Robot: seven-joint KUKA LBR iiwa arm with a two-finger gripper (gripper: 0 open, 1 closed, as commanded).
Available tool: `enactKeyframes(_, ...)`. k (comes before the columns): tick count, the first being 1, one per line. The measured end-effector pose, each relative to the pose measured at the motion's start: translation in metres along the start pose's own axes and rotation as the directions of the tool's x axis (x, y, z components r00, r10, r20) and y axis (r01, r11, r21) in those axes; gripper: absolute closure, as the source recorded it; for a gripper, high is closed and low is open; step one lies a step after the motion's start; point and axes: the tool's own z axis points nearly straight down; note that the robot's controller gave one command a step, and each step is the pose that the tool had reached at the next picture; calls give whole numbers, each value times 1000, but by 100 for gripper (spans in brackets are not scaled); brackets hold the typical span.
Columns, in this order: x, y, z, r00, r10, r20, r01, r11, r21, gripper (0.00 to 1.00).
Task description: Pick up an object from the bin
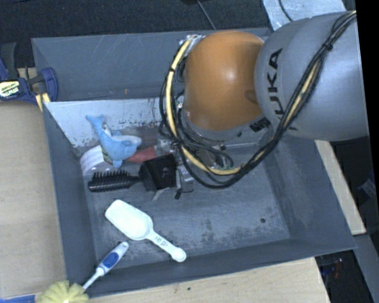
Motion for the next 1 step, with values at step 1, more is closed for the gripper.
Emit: enactKeyframes(1, -4, 6, 30, 998, -68, 9, 68, 998, 0, 100)
